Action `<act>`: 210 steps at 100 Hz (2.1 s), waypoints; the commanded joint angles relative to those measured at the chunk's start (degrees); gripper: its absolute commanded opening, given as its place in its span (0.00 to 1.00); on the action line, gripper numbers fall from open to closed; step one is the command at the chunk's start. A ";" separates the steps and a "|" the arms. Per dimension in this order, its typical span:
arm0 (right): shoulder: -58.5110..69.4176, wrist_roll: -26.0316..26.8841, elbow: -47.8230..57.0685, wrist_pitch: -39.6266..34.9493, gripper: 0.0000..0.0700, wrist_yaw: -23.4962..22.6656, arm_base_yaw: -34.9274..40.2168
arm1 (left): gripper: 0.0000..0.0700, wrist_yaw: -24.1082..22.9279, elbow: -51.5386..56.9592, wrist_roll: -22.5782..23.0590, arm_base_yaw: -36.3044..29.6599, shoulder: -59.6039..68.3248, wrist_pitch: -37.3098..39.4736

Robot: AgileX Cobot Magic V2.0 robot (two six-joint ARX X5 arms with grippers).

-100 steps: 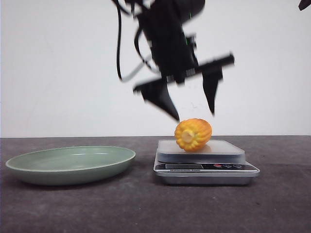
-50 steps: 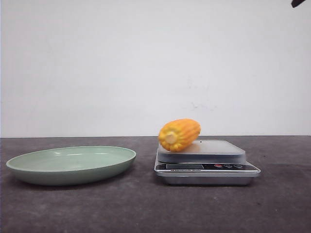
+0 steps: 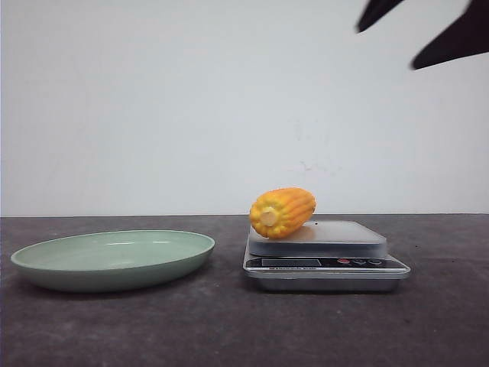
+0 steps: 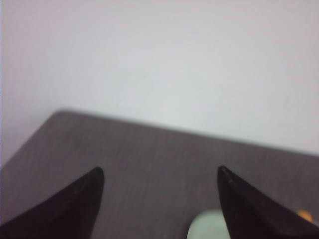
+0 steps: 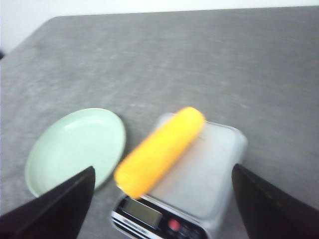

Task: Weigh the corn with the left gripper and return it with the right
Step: 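Lower the right gripper over the corn and close on it, then lift the corn off the scale and carry it toward the plate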

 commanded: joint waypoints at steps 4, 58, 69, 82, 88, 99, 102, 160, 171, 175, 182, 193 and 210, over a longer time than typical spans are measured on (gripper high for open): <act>4.98 2.29 2.21 2.10 0.79 2.29 2.82 | 0.61 -0.39 -0.17 -6.19 -0.20 -2.21 -5.01; 37.62 3.48 24.35 -1.40 0.88 13.64 10.91 | 0.61 7.98 -28.37 -10.67 1.62 -21.35 -4.94; 41.81 4.37 26.03 -1.40 0.92 14.93 11.28 | 0.61 9.42 -33.53 -11.32 1.62 -23.71 -4.66; 45.05 5.81 26.12 -3.08 0.92 16.90 11.41 | 0.61 10.80 -36.70 -11.78 1.62 -24.46 -4.22; 46.10 5.90 26.12 -4.55 0.92 17.62 11.39 | 0.61 10.91 -37.13 -11.56 1.62 -24.46 -3.76; 46.66 6.16 26.12 -7.89 0.86 17.92 11.50 | 0.61 10.91 -37.20 -11.06 1.62 -24.46 -2.03; 46.66 6.16 26.12 -8.59 0.82 18.08 11.67 | 0.61 10.88 -37.20 -10.64 1.62 -24.46 -1.53; 43.95 4.76 26.62 -10.99 0.00 20.48 12.92 | 0.61 10.88 -37.20 -7.65 1.62 -24.46 1.07; 39.76 1.73 26.73 -11.37 0.00 19.04 13.86 | 0.61 10.91 -37.20 -7.67 1.62 -24.46 1.09; 37.88 0.72 26.73 -11.41 0.00 19.10 14.58 | 0.61 10.91 -37.20 -7.67 1.62 -24.46 1.09; 35.04 0.50 26.80 -10.27 0.00 18.73 16.06 | 0.61 10.88 -37.20 -7.69 1.62 -24.46 1.11; 33.11 1.33 28.59 -8.68 0.00 16.70 18.53 | 0.61 10.88 -37.20 -7.76 1.62 -24.46 1.25; 36.41 2.73 34.71 -8.59 0.00 15.74 22.51 | 0.61 10.88 -37.20 -7.82 1.62 -24.46 2.10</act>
